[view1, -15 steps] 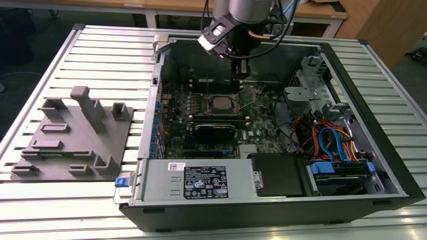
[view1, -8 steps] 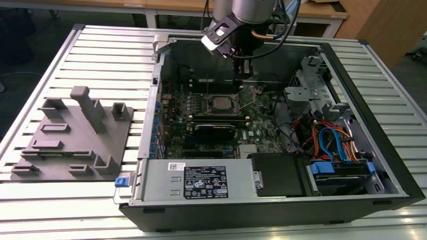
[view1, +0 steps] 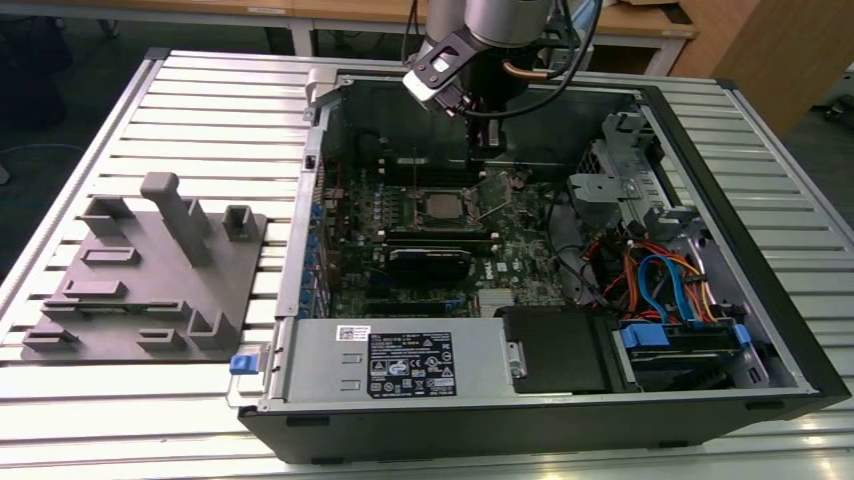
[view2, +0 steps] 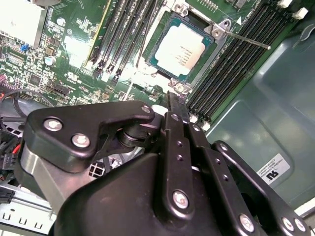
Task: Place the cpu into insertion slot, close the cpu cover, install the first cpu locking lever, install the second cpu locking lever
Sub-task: 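Close the cpu cover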
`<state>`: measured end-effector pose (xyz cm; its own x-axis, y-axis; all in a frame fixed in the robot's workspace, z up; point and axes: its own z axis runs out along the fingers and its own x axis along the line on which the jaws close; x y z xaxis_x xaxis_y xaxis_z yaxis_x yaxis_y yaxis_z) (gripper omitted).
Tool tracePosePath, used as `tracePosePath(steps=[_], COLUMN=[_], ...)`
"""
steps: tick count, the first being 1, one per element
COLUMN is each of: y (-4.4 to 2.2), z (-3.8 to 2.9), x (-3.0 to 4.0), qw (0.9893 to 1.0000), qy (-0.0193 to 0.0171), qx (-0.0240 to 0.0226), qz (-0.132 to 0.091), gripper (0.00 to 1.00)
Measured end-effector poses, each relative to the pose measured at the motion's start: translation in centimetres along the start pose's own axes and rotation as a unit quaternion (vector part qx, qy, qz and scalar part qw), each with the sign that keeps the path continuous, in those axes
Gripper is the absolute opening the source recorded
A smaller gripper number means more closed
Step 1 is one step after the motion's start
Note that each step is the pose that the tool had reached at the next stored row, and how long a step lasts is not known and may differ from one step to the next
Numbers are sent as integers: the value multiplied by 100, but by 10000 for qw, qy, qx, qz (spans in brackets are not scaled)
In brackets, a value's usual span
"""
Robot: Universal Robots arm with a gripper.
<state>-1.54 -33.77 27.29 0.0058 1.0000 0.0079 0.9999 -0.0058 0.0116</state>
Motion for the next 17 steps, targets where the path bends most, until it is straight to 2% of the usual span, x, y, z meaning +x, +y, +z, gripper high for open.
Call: tracePosePath(steps=[12,17], y=[89,96], z=[1,1], x=[0,1], qw=[10000,10000], qy=[0,0], qx=[0,0], qz=[0,0], gripper=[10,10])
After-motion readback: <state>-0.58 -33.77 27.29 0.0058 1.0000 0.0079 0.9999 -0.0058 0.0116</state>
